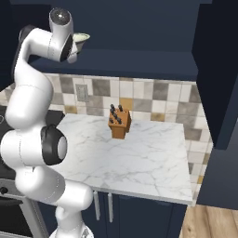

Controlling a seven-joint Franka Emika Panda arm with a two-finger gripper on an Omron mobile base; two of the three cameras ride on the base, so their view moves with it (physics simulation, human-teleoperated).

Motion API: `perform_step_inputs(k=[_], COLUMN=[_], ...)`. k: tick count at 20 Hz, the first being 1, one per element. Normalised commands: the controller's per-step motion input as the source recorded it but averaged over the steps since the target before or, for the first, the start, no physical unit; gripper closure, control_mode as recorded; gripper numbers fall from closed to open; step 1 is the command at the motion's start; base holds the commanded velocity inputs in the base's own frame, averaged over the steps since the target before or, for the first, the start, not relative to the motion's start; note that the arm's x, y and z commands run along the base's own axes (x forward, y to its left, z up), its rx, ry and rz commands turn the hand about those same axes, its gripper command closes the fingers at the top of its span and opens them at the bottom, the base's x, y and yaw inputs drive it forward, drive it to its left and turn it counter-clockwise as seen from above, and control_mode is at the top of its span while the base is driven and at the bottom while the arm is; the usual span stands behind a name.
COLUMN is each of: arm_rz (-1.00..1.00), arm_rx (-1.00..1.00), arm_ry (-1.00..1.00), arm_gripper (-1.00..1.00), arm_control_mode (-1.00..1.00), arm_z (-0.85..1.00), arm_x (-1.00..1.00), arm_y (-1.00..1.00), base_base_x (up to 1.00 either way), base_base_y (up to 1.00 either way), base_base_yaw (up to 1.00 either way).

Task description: Pick up the bowls from the cabinet and place each bowl in front of a stool on the dining counter.

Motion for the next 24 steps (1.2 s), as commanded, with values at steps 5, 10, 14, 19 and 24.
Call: perform_step_inputs(k=[5,10,14,19,24], arm_rz=[0.00,0.00,0.00,0.00,0.00], arm_rx=[0.00,0.00,0.00,0.00,0.00], arm_ry=[0.00,0.01,0.01,0.02,0.01], arm_gripper=[-1.00,-1.00,-1.00,-1.00,-1.00], arm_control_mode=[-1.00,-1.00,-1.00,-1.00,-1.00], arm_z=[-0.05,-0.08,-0.05,0.00,-0.02], arm_x=[0.20,0.17,0.20,0.26,0.19], arm_y=[0.02,0.01,0.00,0.02,0.06], base_base_x=[0.00,0.00,0.00,0.00,0.00], base_base_y=[0.00,0.00,0.00,0.00,0.00], base_base_yaw=[0.00,0.00,0.00,0.00,0.00])
